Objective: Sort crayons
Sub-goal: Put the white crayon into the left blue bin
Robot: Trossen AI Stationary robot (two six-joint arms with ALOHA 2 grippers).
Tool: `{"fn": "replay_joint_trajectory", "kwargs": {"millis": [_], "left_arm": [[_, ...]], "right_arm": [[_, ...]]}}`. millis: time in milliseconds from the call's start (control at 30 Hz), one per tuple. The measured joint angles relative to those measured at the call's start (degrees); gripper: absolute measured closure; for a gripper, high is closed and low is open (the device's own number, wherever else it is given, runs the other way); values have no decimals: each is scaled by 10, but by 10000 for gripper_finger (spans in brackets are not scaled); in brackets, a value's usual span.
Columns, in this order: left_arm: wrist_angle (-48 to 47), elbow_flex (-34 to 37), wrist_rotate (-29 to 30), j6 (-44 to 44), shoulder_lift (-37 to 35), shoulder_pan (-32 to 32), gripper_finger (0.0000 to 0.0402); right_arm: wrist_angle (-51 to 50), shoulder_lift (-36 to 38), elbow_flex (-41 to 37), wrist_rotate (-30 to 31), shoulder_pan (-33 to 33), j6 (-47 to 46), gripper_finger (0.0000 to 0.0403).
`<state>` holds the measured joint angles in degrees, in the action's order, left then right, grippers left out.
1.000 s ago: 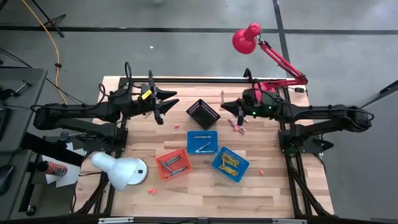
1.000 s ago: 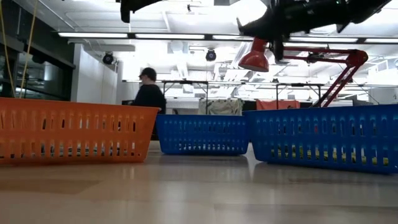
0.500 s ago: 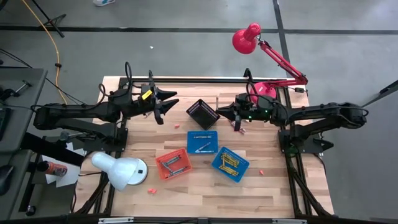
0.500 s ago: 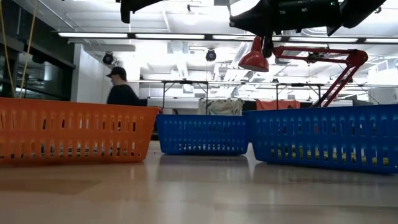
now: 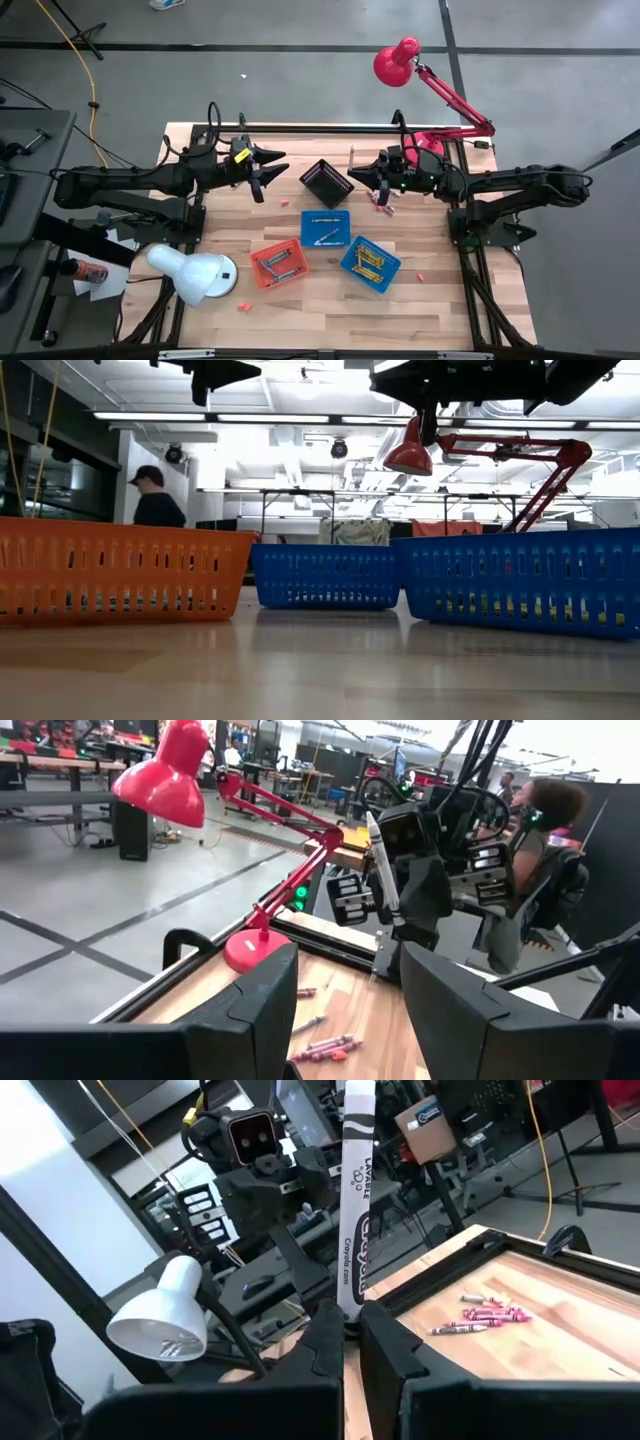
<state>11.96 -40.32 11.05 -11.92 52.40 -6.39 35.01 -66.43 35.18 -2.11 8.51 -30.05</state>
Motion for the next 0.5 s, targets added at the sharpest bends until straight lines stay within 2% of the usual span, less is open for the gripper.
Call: {"fn": "replay_joint_trajectory", "kwargs": {"millis": [500], "left_arm": [[-1, 0, 0, 0, 0, 0, 236]], "right_arm": [[0, 0, 0, 0, 0, -10, 402]]}}
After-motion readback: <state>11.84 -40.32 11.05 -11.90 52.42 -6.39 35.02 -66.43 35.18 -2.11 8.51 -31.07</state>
